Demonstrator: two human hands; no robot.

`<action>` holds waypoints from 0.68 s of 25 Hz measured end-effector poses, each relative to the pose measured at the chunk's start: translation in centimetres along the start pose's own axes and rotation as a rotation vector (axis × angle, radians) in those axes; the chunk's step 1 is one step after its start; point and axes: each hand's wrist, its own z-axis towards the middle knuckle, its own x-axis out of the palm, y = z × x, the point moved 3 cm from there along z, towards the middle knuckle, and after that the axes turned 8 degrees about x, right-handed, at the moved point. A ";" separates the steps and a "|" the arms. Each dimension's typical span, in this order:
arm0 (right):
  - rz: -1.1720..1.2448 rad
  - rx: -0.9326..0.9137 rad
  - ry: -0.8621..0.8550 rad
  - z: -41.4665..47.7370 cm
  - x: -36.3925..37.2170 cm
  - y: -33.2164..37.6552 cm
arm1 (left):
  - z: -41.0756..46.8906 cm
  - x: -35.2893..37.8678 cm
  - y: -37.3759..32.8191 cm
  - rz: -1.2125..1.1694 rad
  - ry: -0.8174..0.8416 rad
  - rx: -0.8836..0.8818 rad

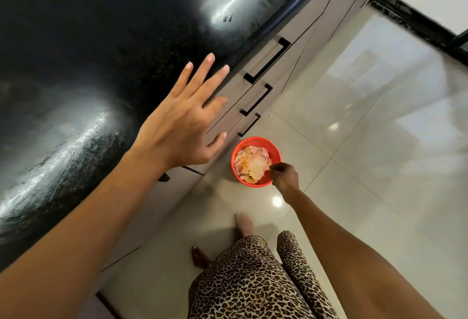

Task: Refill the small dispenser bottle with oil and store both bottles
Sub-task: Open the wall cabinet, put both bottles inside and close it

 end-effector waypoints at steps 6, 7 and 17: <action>0.158 -0.109 0.024 -4.4 -0.9 3.3 | -0.6 -1.1 -0.2 -0.163 -0.101 -0.098; 0.170 -0.171 0.025 -5.6 -1.1 4.4 | -1.1 -1.6 -0.2 -0.176 -0.117 -0.129; 0.316 -0.842 0.118 -22.6 -2.0 15.0 | -10.9 -10.5 2.4 -0.127 -0.375 -0.552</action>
